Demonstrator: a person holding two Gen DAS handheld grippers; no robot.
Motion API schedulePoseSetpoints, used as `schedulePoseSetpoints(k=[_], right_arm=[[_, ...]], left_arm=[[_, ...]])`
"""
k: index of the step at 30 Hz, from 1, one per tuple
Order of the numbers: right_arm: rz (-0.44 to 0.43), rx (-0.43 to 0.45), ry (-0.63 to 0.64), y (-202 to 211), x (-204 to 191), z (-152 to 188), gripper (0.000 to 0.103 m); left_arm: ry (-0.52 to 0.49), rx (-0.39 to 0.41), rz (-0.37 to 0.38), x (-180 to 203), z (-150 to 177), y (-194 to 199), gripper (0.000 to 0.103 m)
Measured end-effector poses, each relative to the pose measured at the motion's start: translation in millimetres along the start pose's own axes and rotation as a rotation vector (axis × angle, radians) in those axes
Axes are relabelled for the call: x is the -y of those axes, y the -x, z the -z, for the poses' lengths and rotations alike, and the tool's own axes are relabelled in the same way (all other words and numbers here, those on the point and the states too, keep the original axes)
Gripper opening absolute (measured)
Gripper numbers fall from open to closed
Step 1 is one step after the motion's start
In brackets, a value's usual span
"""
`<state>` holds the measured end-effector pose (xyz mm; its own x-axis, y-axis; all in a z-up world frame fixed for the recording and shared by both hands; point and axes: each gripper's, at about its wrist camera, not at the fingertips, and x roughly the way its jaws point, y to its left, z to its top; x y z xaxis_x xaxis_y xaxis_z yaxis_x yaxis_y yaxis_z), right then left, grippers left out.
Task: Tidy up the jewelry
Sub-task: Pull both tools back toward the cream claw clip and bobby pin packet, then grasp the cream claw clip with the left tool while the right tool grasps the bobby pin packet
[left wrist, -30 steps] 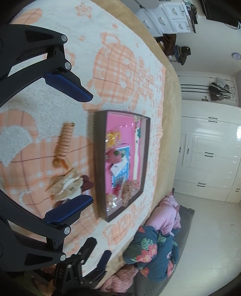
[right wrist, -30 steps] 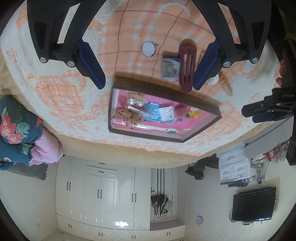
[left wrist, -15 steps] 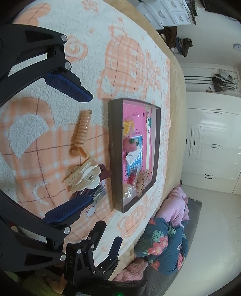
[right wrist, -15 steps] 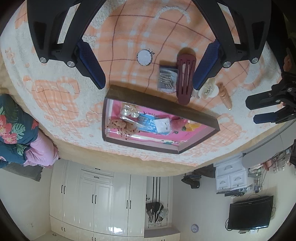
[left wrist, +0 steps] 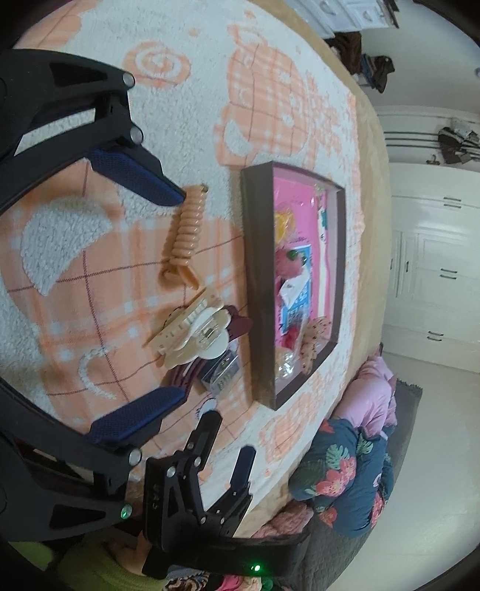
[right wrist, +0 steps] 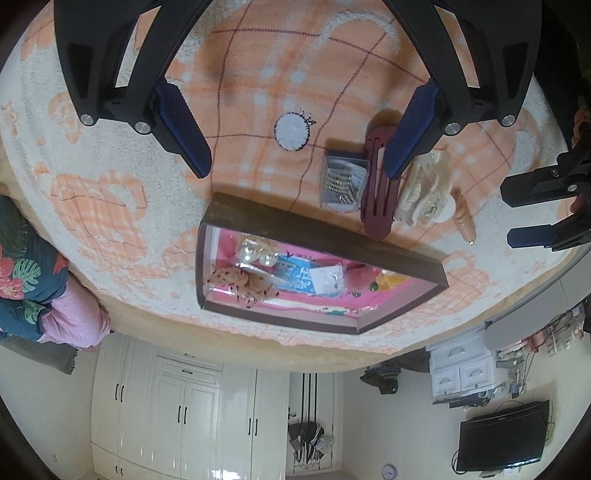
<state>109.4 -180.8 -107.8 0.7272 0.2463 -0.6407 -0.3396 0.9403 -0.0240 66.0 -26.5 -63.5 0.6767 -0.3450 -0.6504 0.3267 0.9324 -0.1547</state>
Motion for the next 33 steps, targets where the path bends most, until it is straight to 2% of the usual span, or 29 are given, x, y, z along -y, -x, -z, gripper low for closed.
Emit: schedulePoseSetpoints(k=[6,12,22,27,29,33], right_arm=[[-0.050,-0.041,-0.027,-12.3,3.9,3.6,0.079],[-0.083,-0.055,-0.036,-18.9,4.5,2.5,0.073],[-0.137,-0.075,-0.031,-27.6,0.7,-6.1,0.071],[-0.183,-0.108,-0.048,-40.2,0.1,-13.2,0.064],[-0.199,-0.124,-0.067,-45.7,2.4,-14.6,0.057],[-0.219,-0.141,-0.080,-52.5,4.7,-14.7,0.050]], left_arm=[[-0.008,-0.056,0.050,5.4,5.6,-13.3,0.061],[-0.031,-0.087,0.083,14.4,9.3,-23.3,0.052],[-0.008,-0.105,0.092,9.1,10.2,-31.0,0.049],[-0.007,-0.108,0.097,8.9,10.1,-32.0,0.049],[-0.008,-0.109,0.097,9.3,9.7,-33.6,0.049],[-0.008,-0.111,0.103,11.6,8.6,-36.1,0.049]])
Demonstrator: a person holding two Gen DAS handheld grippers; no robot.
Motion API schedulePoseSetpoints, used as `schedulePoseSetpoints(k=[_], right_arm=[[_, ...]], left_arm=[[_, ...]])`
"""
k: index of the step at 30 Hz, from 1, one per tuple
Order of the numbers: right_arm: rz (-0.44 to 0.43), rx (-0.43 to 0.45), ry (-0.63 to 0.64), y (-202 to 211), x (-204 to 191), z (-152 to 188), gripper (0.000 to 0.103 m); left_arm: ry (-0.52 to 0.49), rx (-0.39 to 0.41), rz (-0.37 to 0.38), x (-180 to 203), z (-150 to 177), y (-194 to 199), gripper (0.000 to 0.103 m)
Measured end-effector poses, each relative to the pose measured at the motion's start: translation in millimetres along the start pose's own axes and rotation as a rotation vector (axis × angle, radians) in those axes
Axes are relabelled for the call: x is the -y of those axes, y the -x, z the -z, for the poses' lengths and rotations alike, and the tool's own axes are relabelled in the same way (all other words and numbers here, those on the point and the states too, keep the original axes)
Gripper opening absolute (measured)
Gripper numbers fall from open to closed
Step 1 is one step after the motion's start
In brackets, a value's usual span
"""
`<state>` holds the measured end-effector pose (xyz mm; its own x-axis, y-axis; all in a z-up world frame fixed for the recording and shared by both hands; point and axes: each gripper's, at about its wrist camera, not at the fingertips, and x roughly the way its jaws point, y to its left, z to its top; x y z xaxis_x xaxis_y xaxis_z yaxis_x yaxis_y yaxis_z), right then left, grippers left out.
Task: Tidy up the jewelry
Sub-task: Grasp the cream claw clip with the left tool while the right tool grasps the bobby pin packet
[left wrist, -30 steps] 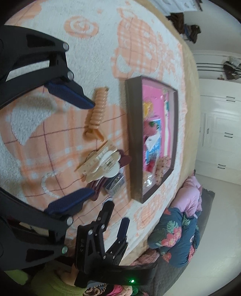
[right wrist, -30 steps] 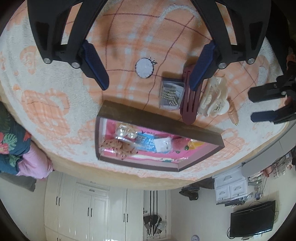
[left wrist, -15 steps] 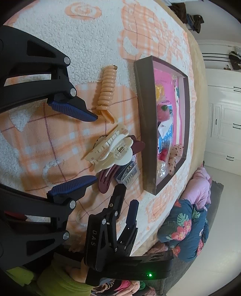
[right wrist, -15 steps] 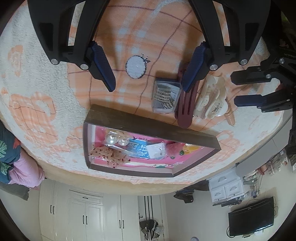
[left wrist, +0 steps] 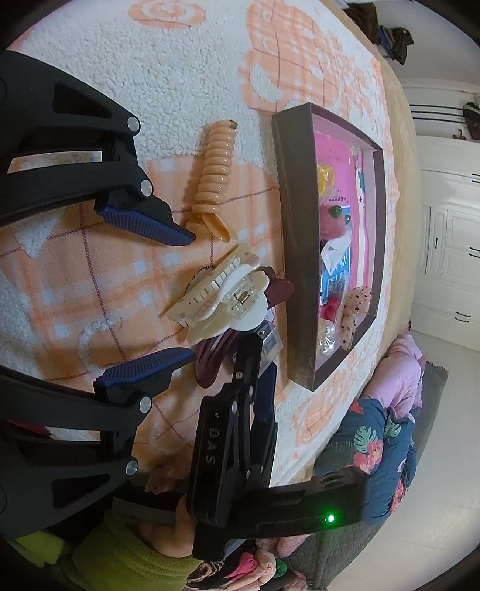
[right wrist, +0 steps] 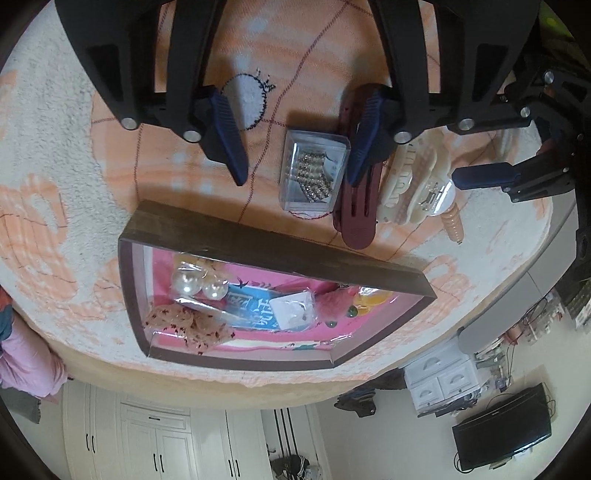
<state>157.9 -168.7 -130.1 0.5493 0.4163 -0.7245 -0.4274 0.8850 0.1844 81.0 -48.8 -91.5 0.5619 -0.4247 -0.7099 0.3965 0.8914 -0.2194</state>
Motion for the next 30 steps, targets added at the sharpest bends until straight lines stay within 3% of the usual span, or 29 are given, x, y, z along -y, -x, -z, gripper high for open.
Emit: schedulePoseSetpoints(k=[7,11,20,30], right_arm=[[-0.028,-0.008,0.005,-3.1,-0.6,0.5,0.043],[-0.032,-0.012,0.011,-4.1,2.8,-0.3,0.031],[-0.001,0.016,-0.006,3.3,13.4,0.9,0.031],[0.025,0.051,-0.054,14.8,25.6,3.3,0.031]], left_arm=[[0.015,-0.012,0.020,1.4,-3.0,-7.6,0.049],[0.039,-0.017,0.035,-0.3,-7.0,-14.1,0.049],[0.069,-0.018,0.034,0.1,-17.9,-27.1,0.048],[0.105,-0.005,0.020,-11.7,-26.2,-29.6,0.023]])
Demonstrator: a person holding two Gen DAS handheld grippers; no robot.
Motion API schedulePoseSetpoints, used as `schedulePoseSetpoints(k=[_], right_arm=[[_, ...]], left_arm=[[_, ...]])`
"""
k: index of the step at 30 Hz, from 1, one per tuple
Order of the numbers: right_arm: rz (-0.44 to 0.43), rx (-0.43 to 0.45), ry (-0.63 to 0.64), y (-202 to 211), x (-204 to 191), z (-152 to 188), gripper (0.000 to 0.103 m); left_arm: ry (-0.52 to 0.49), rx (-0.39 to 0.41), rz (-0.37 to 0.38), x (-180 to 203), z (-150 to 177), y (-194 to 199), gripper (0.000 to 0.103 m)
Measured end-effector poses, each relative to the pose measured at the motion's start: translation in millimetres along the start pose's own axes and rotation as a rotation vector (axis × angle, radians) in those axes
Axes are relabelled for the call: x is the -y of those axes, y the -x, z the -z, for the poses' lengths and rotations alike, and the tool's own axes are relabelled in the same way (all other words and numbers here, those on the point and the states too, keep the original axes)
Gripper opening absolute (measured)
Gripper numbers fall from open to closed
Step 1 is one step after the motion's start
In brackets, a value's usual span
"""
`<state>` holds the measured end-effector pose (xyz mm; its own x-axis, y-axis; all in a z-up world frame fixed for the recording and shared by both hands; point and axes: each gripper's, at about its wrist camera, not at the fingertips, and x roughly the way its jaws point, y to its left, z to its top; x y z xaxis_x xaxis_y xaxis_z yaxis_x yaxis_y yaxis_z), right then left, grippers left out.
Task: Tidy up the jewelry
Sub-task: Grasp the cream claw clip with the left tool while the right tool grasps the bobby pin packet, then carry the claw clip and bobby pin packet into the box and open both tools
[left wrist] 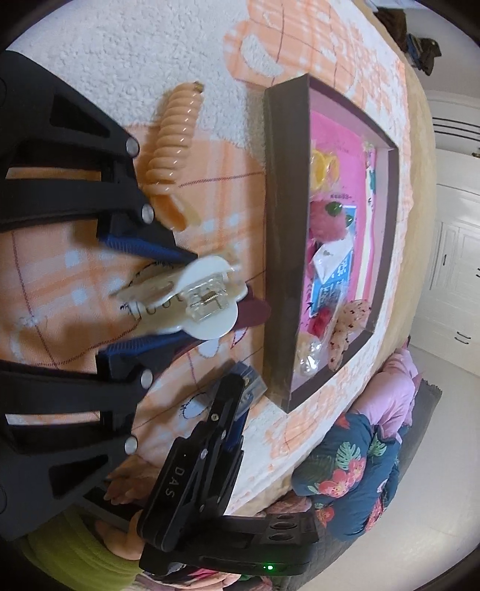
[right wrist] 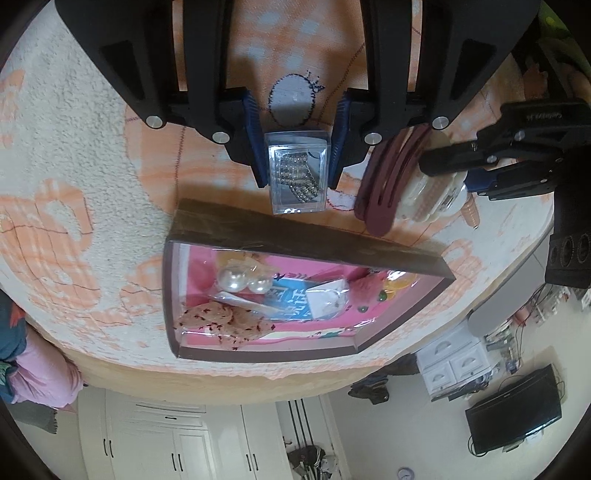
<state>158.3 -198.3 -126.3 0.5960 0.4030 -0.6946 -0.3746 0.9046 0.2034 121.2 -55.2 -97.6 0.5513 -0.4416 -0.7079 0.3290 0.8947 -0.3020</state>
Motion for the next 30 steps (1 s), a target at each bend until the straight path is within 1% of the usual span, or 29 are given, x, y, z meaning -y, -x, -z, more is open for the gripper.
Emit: schedulePoseSetpoints(k=[5,10,12,18,23,30], right_arm=[[0.003,0.015,-0.005,4.6,-1.2,-0.8,0.031],[0.007,0.042,-0.005,14.5,-4.7,-3.8,0.031],[0.008,0.058,-0.003,19.5,-6.4,-6.5,0.031],[0.016,0.084,0.014,27.7,-13.0,-17.1,0.031],[0.028,0.096,0.025,26.6,-18.3,-30.0,0.031],[0.018,0.117,0.047,19.0,-30.5,-51.6,0.031]], left_arm=[[-0.017,0.042,0.017,-0.5,-5.3,14.3,0.018],[-0.048,0.096,0.018,3.6,-15.6,29.7,0.018],[-0.045,0.120,0.020,1.9,-22.1,35.3,0.018],[-0.024,0.184,-0.007,-12.8,-41.6,48.6,0.018],[-0.003,0.207,-0.025,-27.0,-53.1,51.7,0.018],[0.028,0.216,-0.054,-49.0,-65.0,48.8,0.018]])
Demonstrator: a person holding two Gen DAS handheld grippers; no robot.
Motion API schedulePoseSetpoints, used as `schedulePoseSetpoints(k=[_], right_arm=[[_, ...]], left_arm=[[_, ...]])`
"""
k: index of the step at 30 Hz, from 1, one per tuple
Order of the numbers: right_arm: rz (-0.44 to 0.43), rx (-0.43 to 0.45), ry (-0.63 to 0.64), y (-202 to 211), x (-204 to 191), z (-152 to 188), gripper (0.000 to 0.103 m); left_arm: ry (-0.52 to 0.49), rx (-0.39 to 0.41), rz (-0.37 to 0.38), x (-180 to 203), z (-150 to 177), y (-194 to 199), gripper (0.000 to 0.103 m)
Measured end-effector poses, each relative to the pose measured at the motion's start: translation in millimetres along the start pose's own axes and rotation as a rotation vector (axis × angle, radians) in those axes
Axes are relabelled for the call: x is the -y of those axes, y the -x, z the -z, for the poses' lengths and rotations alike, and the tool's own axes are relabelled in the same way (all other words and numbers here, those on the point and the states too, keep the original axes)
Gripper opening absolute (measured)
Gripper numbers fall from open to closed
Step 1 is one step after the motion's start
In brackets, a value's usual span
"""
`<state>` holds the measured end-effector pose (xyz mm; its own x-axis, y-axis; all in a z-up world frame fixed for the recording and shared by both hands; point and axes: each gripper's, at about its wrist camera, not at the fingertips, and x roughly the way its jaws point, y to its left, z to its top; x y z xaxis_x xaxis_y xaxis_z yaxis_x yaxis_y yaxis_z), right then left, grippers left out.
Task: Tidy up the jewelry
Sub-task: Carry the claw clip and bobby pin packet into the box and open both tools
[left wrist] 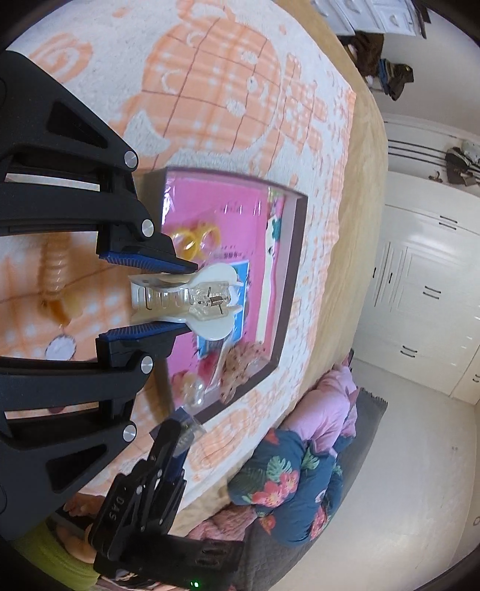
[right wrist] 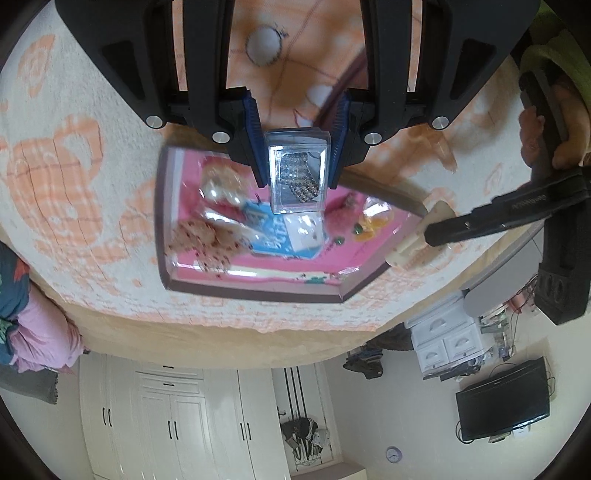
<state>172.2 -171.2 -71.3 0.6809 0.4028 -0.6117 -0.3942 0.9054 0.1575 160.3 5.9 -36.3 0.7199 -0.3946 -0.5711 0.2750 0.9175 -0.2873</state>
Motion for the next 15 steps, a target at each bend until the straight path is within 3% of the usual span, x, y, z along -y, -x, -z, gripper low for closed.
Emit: schedulePoseSetpoints(k=[15], right_arm=[[0.013,0.003,0.005,-37.5,-6.5,-26.6,0.031]], left_arm=[[0.061,0.002,-0.043,-36.5,-20.4,-24.0,0.018]])
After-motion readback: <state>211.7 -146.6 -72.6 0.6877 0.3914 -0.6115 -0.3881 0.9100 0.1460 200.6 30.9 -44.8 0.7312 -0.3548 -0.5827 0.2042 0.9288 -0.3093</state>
